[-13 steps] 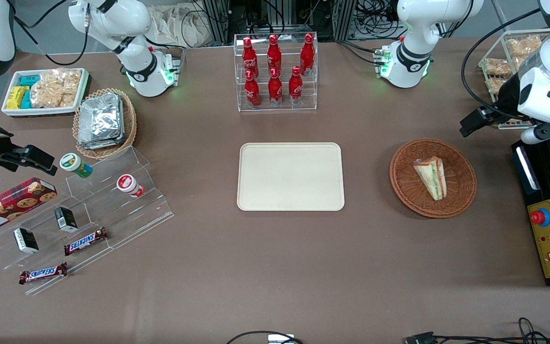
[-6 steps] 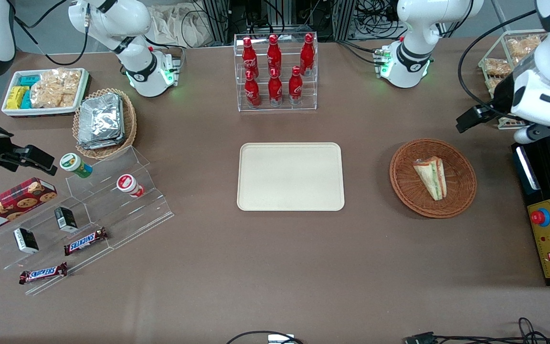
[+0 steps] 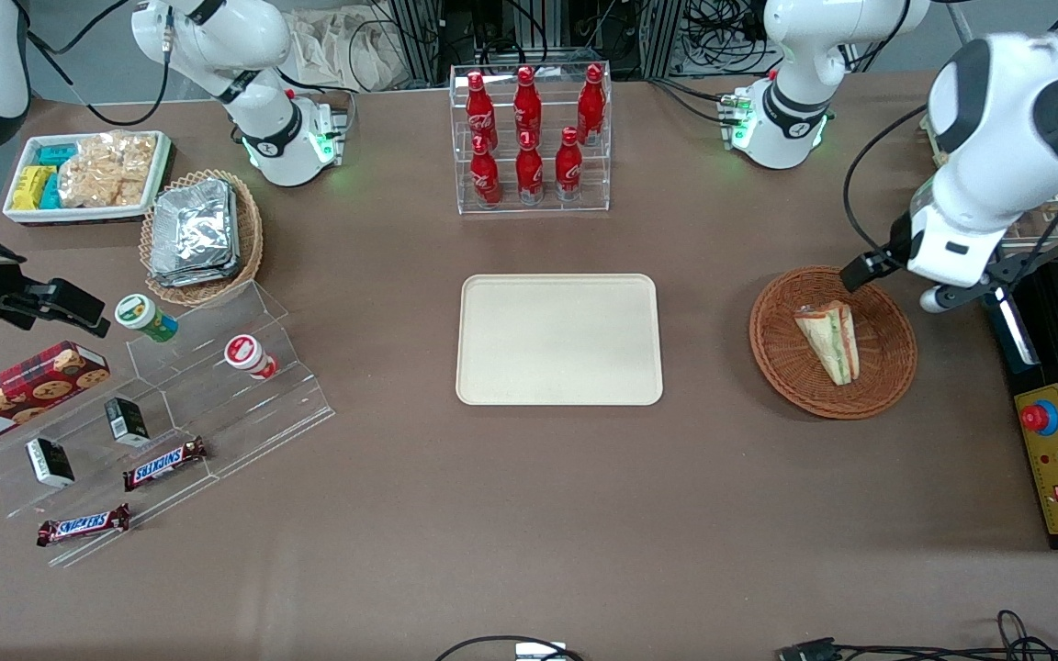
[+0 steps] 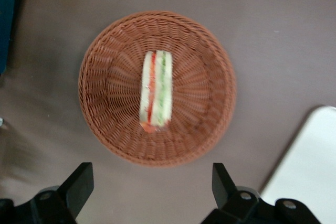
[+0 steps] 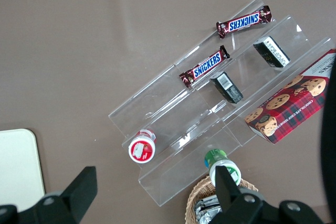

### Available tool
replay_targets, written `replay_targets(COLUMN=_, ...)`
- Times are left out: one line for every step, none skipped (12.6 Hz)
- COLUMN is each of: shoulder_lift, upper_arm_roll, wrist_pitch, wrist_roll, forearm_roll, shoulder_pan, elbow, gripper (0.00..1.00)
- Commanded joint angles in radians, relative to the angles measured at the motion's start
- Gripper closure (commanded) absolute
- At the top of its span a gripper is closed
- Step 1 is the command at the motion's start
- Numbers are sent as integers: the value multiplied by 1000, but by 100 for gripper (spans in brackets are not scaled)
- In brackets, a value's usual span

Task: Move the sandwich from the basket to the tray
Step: 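Lower the open left gripper around the wrapped sandwich in the basket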

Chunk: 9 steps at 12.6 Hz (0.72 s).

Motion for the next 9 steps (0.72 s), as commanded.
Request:
replay_targets(shoulder_lift=-31, upper_arm_roll=7, wrist_pitch=189, wrist_roll=-12, forearm_roll=23, shoulder_pan=26, elbow=-166, gripper=0)
replay_targets(shoulder_lift=-26, upper_arm_roll=22, wrist_pitch=289, wrist_roll=-12, forearm_roll=23, shoulder_pan=26, elbow=-238, gripper=0)
replay_targets(shoulder_lift=1, upper_arm_roll=25, wrist_pitch=378, wrist_roll=-12, forearm_roll=23, shoulder_pan=27, elbow=-286, gripper=0)
replay_targets(shoulder_lift=41, upper_arm_roll=25, wrist_pitch=432, wrist_roll=-13, forearm_roll=23, shoulder_pan=27, elbow=-300, gripper=0)
replay_targets(shoulder_lift=84, upper_arm_roll=27, wrist_pitch=466, wrist_roll=-15, forearm_roll=22, shoulder_pan=29, elbow=-301, gripper=0)
replay_targets(shoulder_lift=123, upper_arm_roll=27, wrist_pitch=504, wrist_roll=-19, forearm_roll=22, shoulder_pan=29, elbow=-301, gripper=0)
replay_targets(shoulder_lift=162, upper_arm_roll=37, wrist_pitch=538, wrist_roll=-18, forearm_roll=22, shoulder_pan=29, elbow=-305, gripper=0)
replay_targets(shoulder_lift=188, upper_arm_roll=51, wrist_pitch=567, wrist_roll=-18, forearm_roll=23, shoulder_pan=28, elbow=-307, gripper=0)
replay_targets(shoulder_lift=208, upper_arm_roll=51, wrist_pitch=589, wrist_roll=-18, forearm_roll=23, shoulder_pan=27, elbow=-308, gripper=0)
